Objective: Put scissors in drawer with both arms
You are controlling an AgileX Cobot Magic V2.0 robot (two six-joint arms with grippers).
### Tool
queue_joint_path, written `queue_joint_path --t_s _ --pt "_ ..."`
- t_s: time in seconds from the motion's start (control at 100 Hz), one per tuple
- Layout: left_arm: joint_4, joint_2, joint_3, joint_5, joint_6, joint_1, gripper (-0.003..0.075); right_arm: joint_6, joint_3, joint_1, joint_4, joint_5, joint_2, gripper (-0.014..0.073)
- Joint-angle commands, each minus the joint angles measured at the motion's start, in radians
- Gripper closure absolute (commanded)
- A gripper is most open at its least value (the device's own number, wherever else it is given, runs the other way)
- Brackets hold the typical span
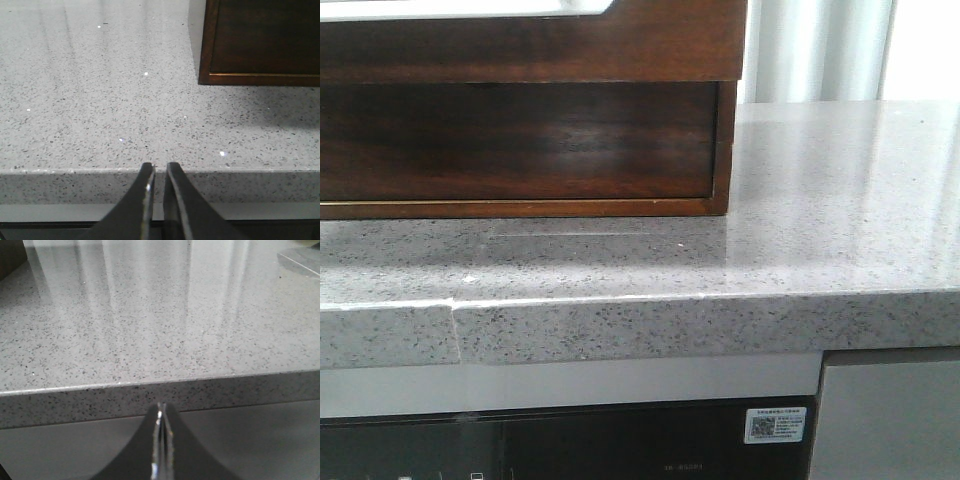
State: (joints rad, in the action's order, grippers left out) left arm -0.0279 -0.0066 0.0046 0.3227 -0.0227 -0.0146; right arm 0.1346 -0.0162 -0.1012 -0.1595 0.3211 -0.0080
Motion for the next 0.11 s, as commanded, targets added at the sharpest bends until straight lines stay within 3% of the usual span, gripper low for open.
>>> queue_joint_path --t_s 0.0,0.1 --pt "0.000 -0.032 0.015 -0.061 -0.010 0.001 0.0717 -0.008 -0.013 -0.008 -0.001 -0.023 -0.023 0.0710" --pt "0.000 -0.032 0.015 -0.061 -0.010 0.001 0.0717 -0.008 -0.013 -0.008 -0.001 -0.023 -0.023 0.0710"
